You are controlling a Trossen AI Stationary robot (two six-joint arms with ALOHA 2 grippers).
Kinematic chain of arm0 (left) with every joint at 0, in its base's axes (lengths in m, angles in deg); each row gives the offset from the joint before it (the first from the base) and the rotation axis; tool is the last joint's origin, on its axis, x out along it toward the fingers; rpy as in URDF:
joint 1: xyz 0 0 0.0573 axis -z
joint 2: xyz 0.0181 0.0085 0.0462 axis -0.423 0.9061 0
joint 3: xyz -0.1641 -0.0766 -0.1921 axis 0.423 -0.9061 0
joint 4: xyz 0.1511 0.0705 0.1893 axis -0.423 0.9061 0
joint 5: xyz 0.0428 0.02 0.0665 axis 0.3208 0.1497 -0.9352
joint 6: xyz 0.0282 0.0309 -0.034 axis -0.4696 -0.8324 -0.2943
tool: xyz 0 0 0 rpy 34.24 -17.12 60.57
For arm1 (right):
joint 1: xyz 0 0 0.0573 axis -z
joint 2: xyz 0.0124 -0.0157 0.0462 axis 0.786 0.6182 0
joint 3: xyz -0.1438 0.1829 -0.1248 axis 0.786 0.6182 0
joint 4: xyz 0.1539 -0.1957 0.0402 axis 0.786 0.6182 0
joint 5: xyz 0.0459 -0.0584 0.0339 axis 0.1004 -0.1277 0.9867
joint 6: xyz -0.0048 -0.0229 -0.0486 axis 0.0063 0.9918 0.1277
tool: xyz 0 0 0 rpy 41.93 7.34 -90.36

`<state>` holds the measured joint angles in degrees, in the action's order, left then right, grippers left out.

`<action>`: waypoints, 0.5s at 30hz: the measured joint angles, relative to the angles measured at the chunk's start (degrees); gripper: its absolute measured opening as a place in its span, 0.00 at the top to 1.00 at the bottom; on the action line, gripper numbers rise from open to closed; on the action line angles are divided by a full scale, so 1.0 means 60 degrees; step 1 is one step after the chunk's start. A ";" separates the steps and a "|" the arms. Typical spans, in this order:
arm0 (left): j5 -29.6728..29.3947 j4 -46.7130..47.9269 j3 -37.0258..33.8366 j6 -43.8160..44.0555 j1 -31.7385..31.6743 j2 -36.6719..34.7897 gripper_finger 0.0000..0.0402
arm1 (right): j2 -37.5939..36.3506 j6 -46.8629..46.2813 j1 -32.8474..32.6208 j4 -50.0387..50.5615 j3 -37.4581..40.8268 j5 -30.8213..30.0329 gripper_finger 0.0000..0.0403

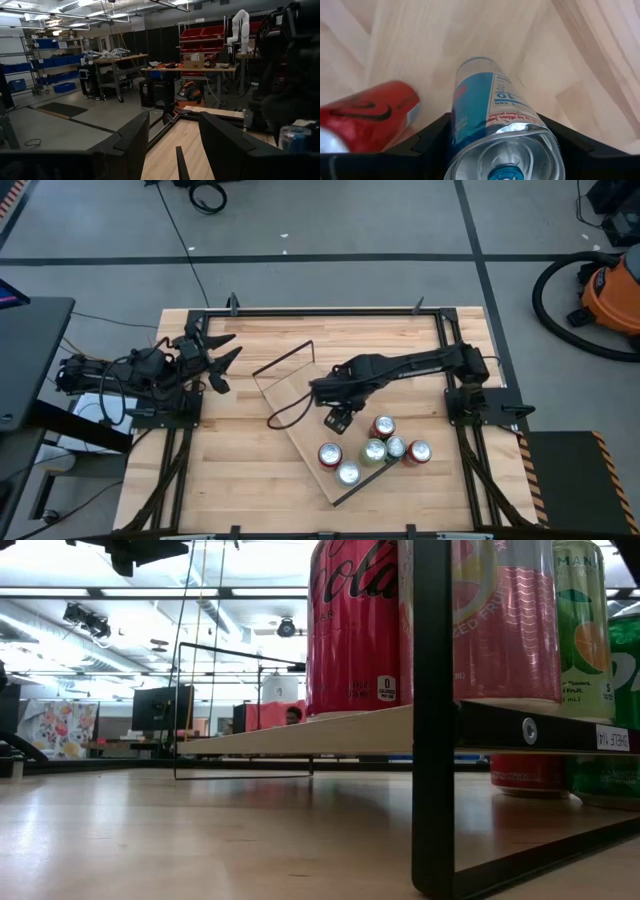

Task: Place canned beverage on shelf
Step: Put the blue soda can on the shelf

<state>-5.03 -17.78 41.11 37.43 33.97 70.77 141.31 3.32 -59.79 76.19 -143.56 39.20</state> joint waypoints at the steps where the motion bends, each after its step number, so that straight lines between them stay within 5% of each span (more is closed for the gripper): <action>1: 0.0003 0.0000 0.0000 0.0000 0.0000 -0.0003 0.55 | 0.0066 0.0014 0.0036 0.0014 0.0000 0.0106 0.36; 15: 0.0001 0.0000 0.0000 0.0000 0.0003 -0.0004 0.55 | 0.0354 0.0264 0.0253 -0.0920 -0.0007 0.0773 0.36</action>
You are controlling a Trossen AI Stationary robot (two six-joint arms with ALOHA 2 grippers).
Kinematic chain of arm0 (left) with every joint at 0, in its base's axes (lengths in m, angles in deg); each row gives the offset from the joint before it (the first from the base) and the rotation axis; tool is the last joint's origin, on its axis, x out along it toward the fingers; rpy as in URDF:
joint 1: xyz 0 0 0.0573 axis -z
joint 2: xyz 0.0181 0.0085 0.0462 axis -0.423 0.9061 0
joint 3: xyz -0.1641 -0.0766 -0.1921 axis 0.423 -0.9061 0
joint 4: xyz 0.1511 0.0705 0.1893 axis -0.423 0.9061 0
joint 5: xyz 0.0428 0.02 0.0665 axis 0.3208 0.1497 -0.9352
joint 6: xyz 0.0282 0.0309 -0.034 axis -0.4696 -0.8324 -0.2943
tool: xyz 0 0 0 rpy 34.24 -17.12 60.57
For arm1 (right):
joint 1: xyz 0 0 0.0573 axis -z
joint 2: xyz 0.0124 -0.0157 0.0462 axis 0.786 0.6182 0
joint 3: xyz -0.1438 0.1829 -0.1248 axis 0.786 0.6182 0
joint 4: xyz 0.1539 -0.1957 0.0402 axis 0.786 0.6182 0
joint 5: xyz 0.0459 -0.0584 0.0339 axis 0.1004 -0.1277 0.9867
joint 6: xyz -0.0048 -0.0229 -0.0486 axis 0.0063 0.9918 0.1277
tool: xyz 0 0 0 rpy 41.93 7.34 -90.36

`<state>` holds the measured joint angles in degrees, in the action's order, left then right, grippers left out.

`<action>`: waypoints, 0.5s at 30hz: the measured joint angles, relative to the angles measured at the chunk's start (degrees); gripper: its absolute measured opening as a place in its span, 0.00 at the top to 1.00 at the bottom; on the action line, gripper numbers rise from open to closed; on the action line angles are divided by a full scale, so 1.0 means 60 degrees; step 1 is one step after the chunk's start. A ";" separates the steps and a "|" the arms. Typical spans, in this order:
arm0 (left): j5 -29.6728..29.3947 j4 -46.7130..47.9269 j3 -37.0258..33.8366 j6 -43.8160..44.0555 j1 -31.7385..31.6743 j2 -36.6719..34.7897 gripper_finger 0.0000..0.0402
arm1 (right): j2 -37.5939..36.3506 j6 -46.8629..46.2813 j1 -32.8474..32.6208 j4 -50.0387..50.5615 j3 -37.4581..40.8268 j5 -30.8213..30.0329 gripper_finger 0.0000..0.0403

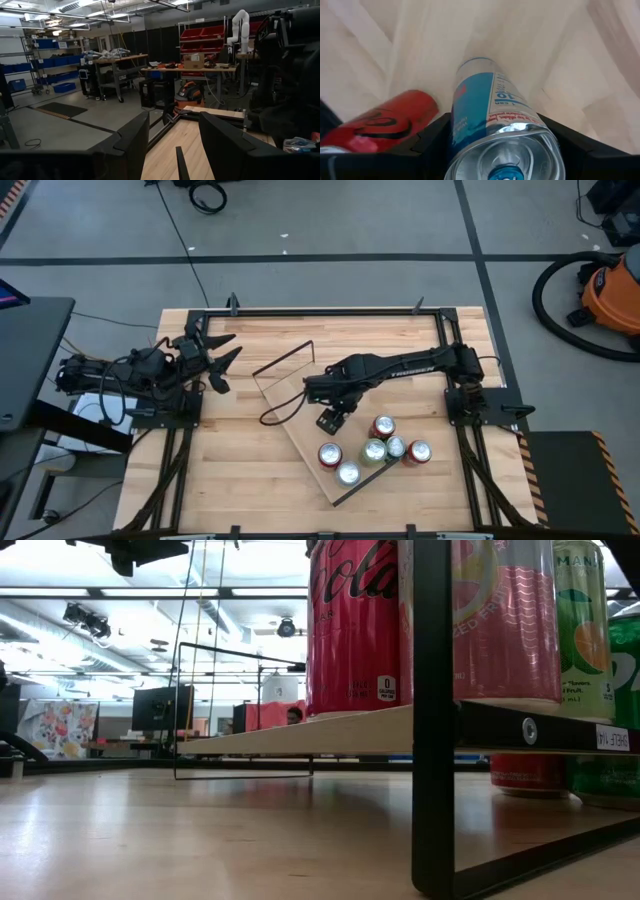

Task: Place canned beverage on shelf
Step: Put the blue soda can on the shelf

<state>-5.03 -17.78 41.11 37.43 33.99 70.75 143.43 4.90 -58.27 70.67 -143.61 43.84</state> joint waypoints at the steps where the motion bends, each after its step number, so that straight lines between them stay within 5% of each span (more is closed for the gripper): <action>1: 0.0003 0.0000 0.0000 0.0000 -0.0003 0.0004 0.55 | 0.0000 0.0008 -0.0019 -0.0138 0.0000 0.0027 0.36; 15: -0.0001 0.0000 0.0000 0.0000 -0.0003 0.0000 0.55 | 0.0000 -0.0016 -0.0080 0.0723 -0.0106 -0.0198 0.35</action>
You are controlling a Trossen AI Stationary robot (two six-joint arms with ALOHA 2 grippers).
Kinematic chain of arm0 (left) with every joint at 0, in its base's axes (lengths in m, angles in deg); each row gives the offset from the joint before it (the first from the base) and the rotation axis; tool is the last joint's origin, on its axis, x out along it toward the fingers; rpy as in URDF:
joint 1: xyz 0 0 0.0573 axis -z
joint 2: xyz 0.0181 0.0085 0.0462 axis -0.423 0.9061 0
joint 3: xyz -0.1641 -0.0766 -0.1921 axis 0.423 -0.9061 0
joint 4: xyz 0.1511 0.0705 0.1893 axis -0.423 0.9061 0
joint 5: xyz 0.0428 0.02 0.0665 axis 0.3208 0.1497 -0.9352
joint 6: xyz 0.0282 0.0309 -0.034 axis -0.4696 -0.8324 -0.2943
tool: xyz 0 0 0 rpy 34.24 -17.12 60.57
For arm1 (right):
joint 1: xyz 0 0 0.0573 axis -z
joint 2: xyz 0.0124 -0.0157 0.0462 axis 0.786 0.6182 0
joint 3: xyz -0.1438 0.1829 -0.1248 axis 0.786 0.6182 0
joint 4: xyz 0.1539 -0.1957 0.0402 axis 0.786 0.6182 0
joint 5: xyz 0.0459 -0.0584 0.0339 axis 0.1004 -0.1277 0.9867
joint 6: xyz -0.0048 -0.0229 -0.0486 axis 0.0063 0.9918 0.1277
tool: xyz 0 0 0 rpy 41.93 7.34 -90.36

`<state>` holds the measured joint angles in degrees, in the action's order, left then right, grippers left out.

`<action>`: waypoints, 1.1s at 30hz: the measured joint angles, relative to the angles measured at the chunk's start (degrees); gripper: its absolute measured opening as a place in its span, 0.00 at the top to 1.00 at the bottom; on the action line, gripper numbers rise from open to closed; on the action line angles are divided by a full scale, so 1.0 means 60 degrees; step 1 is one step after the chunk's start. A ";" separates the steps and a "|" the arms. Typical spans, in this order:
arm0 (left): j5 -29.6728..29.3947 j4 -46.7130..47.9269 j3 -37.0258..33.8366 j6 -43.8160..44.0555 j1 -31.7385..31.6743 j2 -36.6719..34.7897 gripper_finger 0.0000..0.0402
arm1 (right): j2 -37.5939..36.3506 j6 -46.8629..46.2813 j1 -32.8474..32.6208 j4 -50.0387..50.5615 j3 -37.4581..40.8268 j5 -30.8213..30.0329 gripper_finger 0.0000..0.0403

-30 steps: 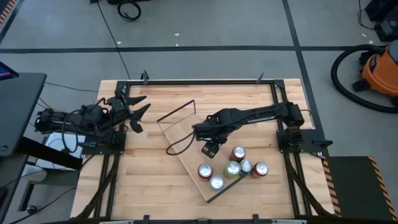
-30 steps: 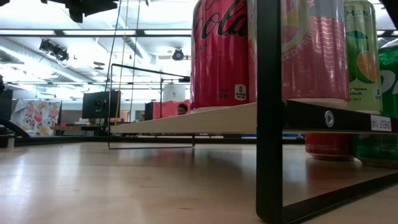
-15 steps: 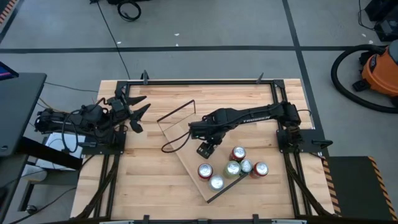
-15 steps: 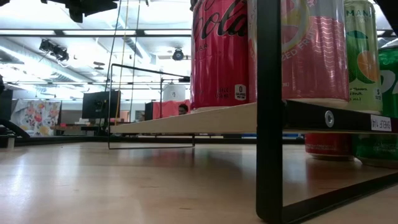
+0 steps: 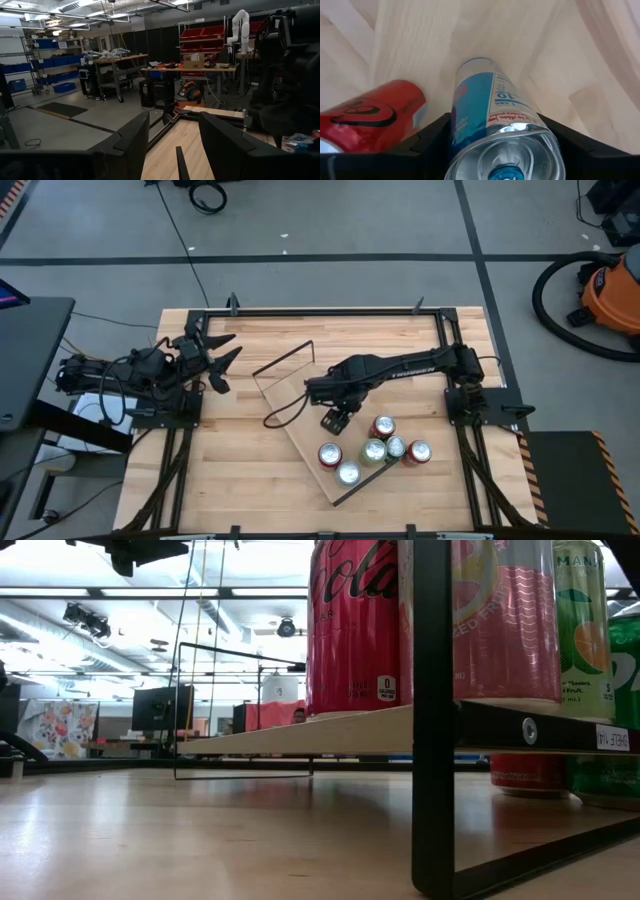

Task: Place canned beverage on shelf
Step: Put the blue soda can on the shelf

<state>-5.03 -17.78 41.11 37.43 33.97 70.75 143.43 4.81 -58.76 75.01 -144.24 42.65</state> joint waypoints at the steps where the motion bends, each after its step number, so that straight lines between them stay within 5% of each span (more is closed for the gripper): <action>1: 0.0003 0.0000 0.0000 0.0000 0.0000 0.0003 0.55 | 0.0000 0.0060 0.0000 -0.0071 0.0000 0.0004 0.35; 11: 0.0003 0.0000 0.0000 0.0000 0.0003 0.0003 0.55 | -0.0022 0.0338 0.0000 -0.0562 0.0198 -0.0029 0.26; 33: 0.0000 0.0004 0.0000 -0.0130 0.0001 0.0000 0.55 | -0.0018 0.0164 0.0055 -0.1297 -0.0506 0.0111 0.26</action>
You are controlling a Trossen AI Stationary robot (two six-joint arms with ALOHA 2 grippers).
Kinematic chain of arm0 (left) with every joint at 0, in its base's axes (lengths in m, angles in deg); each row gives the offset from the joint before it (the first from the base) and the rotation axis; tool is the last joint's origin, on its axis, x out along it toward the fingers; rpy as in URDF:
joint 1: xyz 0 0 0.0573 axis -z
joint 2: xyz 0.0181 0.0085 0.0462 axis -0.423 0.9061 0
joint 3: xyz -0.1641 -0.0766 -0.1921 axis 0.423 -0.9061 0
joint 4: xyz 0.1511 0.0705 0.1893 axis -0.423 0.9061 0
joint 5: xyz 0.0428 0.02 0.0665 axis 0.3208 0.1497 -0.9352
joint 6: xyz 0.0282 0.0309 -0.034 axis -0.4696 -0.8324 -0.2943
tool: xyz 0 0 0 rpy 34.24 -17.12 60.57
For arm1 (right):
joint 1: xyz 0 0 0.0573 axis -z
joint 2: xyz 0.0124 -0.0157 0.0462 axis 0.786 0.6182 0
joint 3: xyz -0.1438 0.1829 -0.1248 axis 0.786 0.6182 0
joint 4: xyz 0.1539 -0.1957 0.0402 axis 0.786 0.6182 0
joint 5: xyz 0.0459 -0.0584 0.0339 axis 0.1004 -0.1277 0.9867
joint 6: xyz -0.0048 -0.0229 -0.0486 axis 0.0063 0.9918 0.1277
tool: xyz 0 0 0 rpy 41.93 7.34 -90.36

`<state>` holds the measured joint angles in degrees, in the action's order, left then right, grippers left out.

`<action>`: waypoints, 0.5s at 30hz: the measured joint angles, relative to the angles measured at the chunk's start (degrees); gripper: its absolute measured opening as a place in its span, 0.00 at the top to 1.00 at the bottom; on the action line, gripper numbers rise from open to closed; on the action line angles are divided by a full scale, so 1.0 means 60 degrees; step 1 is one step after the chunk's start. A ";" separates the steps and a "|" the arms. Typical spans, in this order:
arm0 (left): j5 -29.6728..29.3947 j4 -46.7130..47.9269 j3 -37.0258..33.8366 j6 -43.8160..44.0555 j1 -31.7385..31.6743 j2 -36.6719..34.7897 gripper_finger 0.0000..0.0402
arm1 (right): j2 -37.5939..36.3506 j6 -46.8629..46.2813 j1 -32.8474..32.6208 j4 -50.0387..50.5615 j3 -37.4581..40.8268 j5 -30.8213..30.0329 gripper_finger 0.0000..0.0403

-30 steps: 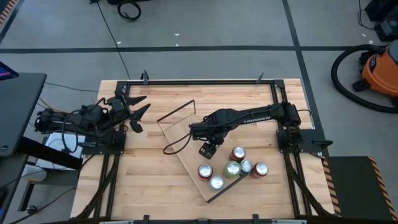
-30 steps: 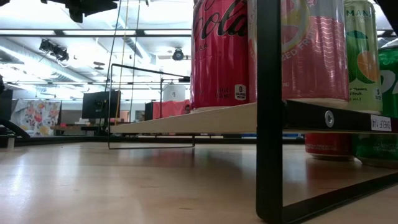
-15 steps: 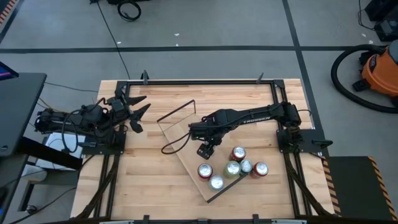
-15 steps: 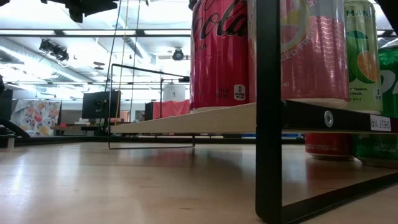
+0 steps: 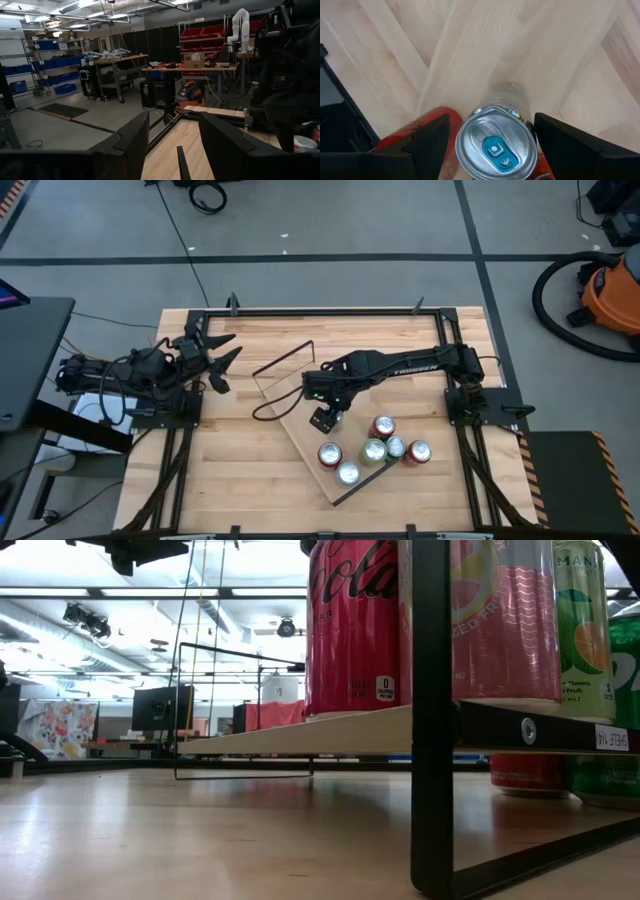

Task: Place canned beverage on shelf
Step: Put the blue soda can on the shelf

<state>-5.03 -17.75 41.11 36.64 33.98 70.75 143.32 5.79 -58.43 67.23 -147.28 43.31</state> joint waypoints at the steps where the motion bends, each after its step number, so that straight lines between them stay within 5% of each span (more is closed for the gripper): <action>1: 0.0001 0.0001 0.0000 -0.0009 0.0002 0.0004 0.55 | 0.0000 -0.0008 0.0003 0.0040 0.0000 -0.0049 0.26; 15: 0.0004 0.0004 0.0000 -0.0019 0.0003 0.0000 0.55 | 0.0004 -0.0802 -0.0034 0.0472 0.0000 -0.0895 0.28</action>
<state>-5.01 -17.73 41.11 36.53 33.99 70.75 143.34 0.98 -58.63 70.06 -147.28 37.94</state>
